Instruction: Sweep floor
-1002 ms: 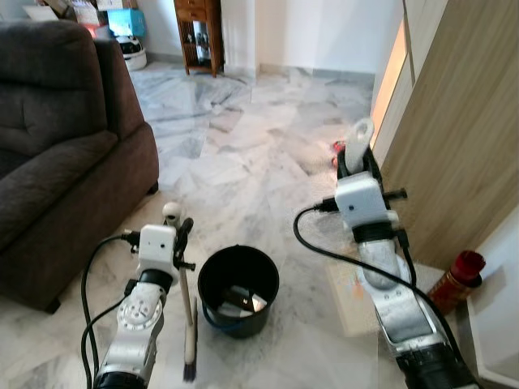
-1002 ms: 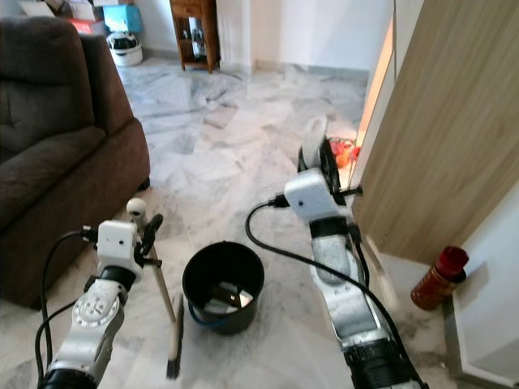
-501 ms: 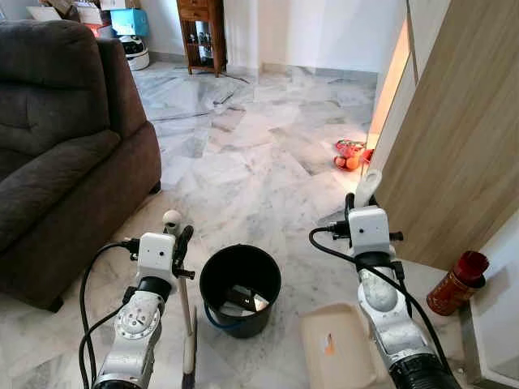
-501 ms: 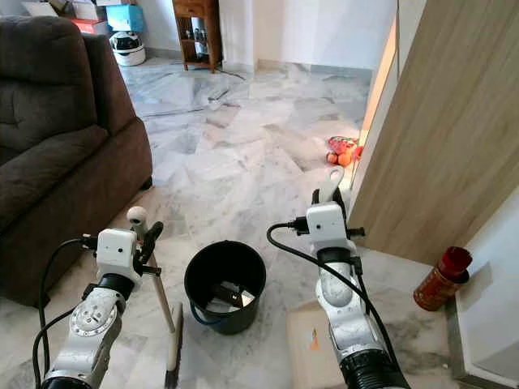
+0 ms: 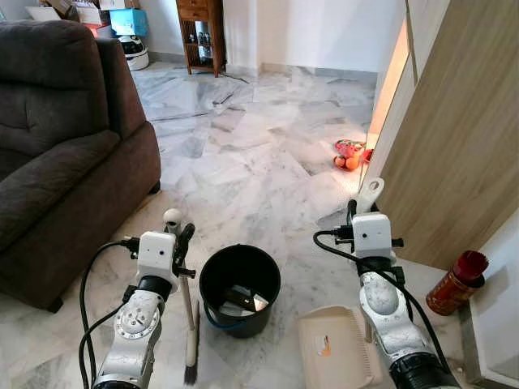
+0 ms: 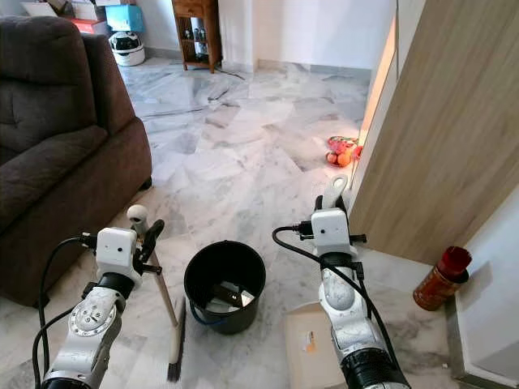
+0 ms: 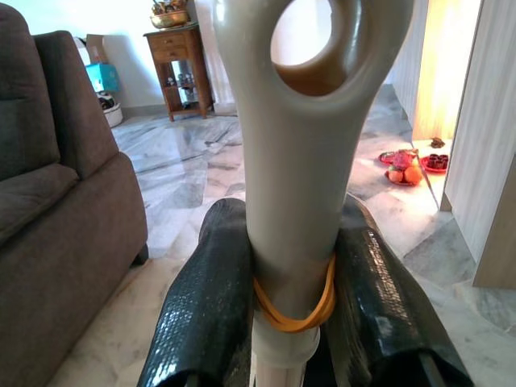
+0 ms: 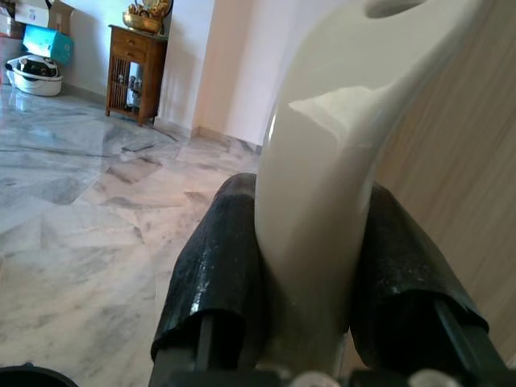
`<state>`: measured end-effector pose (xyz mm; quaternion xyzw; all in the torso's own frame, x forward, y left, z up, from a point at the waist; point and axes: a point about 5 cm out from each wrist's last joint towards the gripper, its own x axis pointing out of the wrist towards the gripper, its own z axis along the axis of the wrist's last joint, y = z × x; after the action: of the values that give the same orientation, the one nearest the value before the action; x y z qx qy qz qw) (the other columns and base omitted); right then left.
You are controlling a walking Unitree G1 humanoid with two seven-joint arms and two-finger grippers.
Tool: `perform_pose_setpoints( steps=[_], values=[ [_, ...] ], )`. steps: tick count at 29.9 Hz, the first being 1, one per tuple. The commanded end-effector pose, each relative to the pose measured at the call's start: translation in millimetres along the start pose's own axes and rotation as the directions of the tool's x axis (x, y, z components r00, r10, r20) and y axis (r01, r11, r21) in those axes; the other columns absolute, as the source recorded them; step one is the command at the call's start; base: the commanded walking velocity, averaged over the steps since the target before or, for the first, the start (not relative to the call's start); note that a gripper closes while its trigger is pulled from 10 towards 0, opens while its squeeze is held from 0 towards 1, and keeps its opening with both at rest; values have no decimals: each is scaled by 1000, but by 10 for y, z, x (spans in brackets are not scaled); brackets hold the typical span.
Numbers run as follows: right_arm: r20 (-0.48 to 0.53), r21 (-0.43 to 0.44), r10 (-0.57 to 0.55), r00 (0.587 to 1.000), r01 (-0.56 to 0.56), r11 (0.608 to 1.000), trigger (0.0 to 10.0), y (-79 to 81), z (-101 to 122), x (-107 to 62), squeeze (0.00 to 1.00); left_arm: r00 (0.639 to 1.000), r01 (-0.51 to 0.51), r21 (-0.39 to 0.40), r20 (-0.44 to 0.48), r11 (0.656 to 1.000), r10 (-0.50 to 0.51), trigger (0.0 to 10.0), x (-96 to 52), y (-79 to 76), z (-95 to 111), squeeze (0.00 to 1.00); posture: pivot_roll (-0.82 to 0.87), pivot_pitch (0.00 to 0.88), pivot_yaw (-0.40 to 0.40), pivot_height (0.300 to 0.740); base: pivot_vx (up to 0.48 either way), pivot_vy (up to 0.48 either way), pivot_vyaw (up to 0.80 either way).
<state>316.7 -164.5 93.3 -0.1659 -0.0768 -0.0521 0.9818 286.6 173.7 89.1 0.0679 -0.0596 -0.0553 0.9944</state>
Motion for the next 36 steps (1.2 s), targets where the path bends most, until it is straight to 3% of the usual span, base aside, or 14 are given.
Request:
perform_pose_setpoints(
  steps=[1,14,36],
  values=[
    [39,6,-1,999,1,1000,10000,2,71,49,0,999,-4,-6,47,1000,4,10000,19,13,94,0,82,14,33,740,0,0,0],
    [24,31,23,999,-24,999,10000,35,28,47,0,999,-12,-11,51,1000,12,10000,21,16,105,0,77,27,32,740,0,0,0],
    [2,82,31,1000,-31,996,10000,65,-12,32,0,999,-7,-11,53,1000,7,10000,40,27,115,0,55,31,47,740,-260,0,0]
  ],
)
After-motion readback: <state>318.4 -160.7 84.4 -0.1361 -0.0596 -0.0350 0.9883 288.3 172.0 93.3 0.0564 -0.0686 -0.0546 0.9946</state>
